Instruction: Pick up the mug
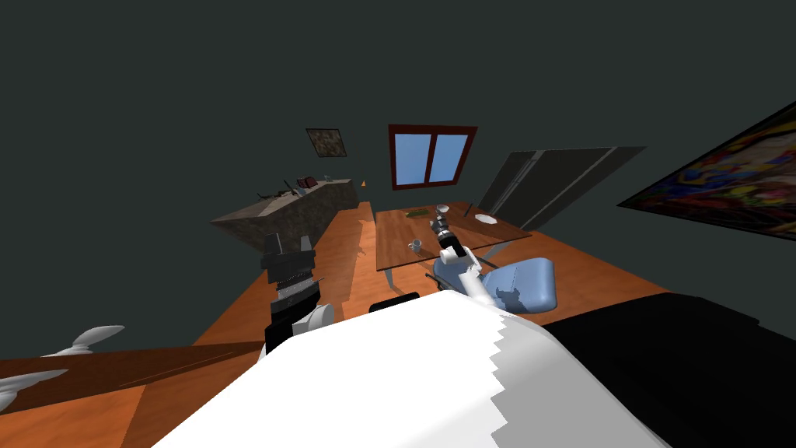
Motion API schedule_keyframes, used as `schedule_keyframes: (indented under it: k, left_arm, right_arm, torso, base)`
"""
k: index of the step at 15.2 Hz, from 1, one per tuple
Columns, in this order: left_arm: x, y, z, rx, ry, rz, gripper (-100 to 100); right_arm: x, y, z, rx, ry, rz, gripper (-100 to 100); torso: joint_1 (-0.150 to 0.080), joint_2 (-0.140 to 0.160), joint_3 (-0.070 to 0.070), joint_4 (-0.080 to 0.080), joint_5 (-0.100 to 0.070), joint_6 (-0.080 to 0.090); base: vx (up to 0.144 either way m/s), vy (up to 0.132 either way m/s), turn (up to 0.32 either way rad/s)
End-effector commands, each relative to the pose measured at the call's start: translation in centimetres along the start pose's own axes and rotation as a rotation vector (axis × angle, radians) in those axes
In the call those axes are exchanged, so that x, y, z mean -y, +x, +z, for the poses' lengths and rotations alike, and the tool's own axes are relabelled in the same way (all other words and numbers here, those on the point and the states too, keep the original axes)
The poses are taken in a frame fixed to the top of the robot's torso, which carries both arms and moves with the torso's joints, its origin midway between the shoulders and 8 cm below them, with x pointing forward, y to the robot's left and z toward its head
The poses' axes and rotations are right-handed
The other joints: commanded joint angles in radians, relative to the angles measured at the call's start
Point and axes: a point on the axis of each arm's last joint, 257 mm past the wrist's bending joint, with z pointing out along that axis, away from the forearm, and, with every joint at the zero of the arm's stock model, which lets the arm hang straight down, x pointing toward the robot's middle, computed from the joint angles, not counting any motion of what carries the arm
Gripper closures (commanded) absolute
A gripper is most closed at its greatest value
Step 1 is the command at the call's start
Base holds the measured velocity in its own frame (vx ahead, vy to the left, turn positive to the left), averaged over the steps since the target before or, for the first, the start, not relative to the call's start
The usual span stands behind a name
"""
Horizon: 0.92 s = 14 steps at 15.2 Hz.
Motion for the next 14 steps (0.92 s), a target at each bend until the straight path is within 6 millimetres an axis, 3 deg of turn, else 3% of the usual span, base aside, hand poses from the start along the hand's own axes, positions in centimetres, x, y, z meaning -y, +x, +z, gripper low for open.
schedule_keyframes:
  k: [1,2,7,8,14]
  left_arm:
    - [0.0,0.0,0.0,0.0,0.0,0.0,0]
    - [0.0,0.0,0.0,0.0,0.0,0.0,0]
    - [0.0,0.0,0.0,0.0,0.0,0.0,0]
    - [0.0,0.0,0.0,0.0,0.0,0.0,0]
    - [0.0,0.0,0.0,0.0,0.0,0.0,0]
  right_arm:
    - [1.1,-0.4,0.3,0.014,0.038,0.016,-100]
    - [2.0,-1.2,1.4,0.031,0.066,0.058,-100]
    - [4.7,-2.5,2.1,0.074,0.159,0.103,-100]
    - [5.5,-3.2,3.0,0.095,0.183,0.151,-100]
    - [8.3,-4.4,3.3,0.147,0.281,0.201,-100]
  torso:
    - [0.0,0.0,0.0,0.0,0.0,0.0]
    - [0.0,0.0,0.0,0.0,0.0,0.0]
    - [0.0,0.0,0.0,0.0,0.0,0.0]
    - [0.0,0.0,0.0,0.0,0.0,0.0]
    - [0.0,0.0,0.0,0.0,0.0,0.0]
  base:
    - [0.0,0.0,0.0]
    - [0.0,0.002,0.012]
    - [0.0,0.002,0.012]
    - [0.001,0.004,0.015]
    - [0.001,0.002,0.012]
